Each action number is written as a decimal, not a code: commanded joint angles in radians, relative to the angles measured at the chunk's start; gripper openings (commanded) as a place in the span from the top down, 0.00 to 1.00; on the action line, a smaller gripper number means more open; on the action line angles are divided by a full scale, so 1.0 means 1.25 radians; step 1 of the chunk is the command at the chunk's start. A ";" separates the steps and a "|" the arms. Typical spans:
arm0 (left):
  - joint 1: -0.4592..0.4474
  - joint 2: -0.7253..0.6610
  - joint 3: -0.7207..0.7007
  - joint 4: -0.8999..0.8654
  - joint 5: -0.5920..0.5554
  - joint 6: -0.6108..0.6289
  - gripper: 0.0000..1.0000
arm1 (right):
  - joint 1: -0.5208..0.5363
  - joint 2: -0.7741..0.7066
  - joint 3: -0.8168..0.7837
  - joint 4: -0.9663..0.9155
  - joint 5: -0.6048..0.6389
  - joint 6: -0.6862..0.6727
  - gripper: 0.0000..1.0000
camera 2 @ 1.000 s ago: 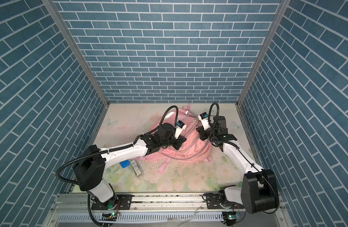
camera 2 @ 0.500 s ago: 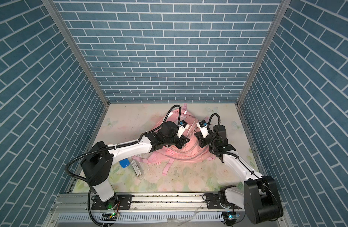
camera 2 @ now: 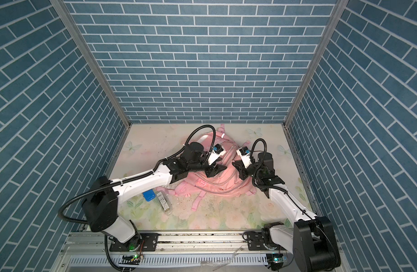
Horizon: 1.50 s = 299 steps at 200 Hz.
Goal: Pack books, pencil case, and school supplies into a backpack
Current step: Unzip the student bag at the center of the table.
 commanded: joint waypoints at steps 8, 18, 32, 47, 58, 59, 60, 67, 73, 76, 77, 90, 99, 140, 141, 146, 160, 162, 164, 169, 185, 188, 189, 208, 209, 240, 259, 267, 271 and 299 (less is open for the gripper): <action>0.019 -0.070 -0.139 0.006 -0.037 0.395 0.38 | -0.003 -0.009 0.028 -0.017 -0.056 -0.015 1.00; 0.027 -0.086 -0.185 0.042 -0.038 0.463 0.38 | -0.003 -0.005 0.031 -0.020 -0.054 -0.015 1.00; 0.044 -0.084 -0.213 0.068 -0.033 0.507 0.38 | -0.004 0.001 0.038 -0.029 -0.052 -0.016 1.00; 0.064 -0.061 -0.219 0.087 -0.024 0.524 0.38 | -0.005 0.004 0.046 -0.039 -0.047 -0.016 1.00; 0.073 -0.043 -0.222 0.107 -0.013 0.531 0.38 | -0.006 0.007 0.052 -0.046 -0.047 -0.015 1.00; 0.074 -0.042 -0.222 0.110 -0.012 0.532 0.38 | -0.006 0.007 0.052 -0.047 -0.046 -0.015 1.00; 0.074 -0.041 -0.223 0.112 -0.012 0.533 0.38 | -0.005 0.008 0.053 -0.047 -0.047 -0.015 1.00; 0.075 -0.030 -0.225 0.125 -0.010 0.541 0.38 | -0.005 0.010 0.056 -0.052 -0.049 -0.017 1.00; 0.075 -0.021 -0.226 0.133 -0.010 0.547 0.38 | -0.005 0.010 0.058 -0.055 -0.050 -0.017 1.00; 0.075 -0.018 -0.226 0.137 -0.010 0.549 0.38 | -0.006 0.011 0.059 -0.057 -0.051 -0.018 1.00; 0.075 -0.016 -0.226 0.140 -0.010 0.549 0.38 | -0.005 0.011 0.059 -0.057 -0.052 -0.018 1.00; 0.076 0.000 -0.226 0.150 -0.006 0.556 0.38 | -0.005 0.012 0.062 -0.061 -0.050 -0.014 1.00; 0.076 0.008 -0.225 0.147 0.005 0.565 0.38 | -0.005 0.013 0.063 -0.061 -0.046 -0.010 1.00; 0.076 0.050 -0.232 0.187 -0.023 0.552 0.39 | -0.007 0.026 0.081 -0.070 -0.019 -0.011 1.00; 0.074 0.051 -0.232 0.188 -0.024 0.551 0.39 | -0.007 0.027 0.082 -0.070 -0.019 -0.011 1.00; 0.075 0.057 -0.229 0.192 -0.029 0.544 0.40 | -0.009 0.030 0.088 -0.072 -0.019 -0.014 1.00; 0.071 0.067 -0.221 0.198 -0.031 0.526 0.48 | -0.018 0.045 0.105 -0.075 -0.025 -0.017 1.00; 0.071 0.067 -0.219 0.201 -0.031 0.522 0.49 | -0.019 0.048 0.108 -0.077 -0.027 -0.018 1.00; 0.070 0.067 -0.218 0.202 -0.031 0.516 0.51 | -0.021 0.050 0.111 -0.077 -0.027 -0.019 1.00; 0.071 0.067 -0.212 0.202 -0.028 0.503 0.60 | -0.025 0.057 0.119 -0.080 -0.027 -0.023 1.00; 0.062 0.062 -0.183 0.186 -0.025 0.449 0.97 | -0.041 0.084 0.148 -0.100 -0.019 -0.038 1.00; 0.061 0.062 -0.178 0.183 -0.023 0.439 1.00 | -0.043 0.090 0.153 -0.104 -0.014 -0.041 1.00; 0.061 0.062 -0.176 0.181 -0.022 0.435 1.00 | -0.044 0.092 0.156 -0.106 -0.013 -0.042 1.00; 0.065 0.066 -0.143 0.174 -0.014 0.347 1.00 | -0.055 0.124 0.182 -0.124 0.015 -0.058 1.00; 0.065 0.067 -0.141 0.175 -0.014 0.342 1.00 | -0.055 0.125 0.184 -0.125 0.014 -0.060 1.00; 0.104 0.078 -0.106 0.219 0.027 0.175 1.00 | -0.046 0.109 0.167 -0.110 -0.053 -0.076 1.00; 0.109 0.095 -0.065 0.202 0.019 0.124 1.00 | -0.023 0.055 0.100 -0.037 -0.074 -0.095 1.00; 0.108 0.104 -0.039 0.177 0.019 0.106 1.00 | -0.012 0.040 0.083 -0.023 -0.079 -0.100 1.00; 0.110 0.110 -0.024 0.166 0.020 0.095 1.00 | -0.008 0.034 0.079 -0.019 -0.083 -0.102 1.00; 0.107 0.131 0.054 0.126 0.024 0.015 1.00 | 0.048 0.030 0.076 -0.026 -0.099 -0.115 1.00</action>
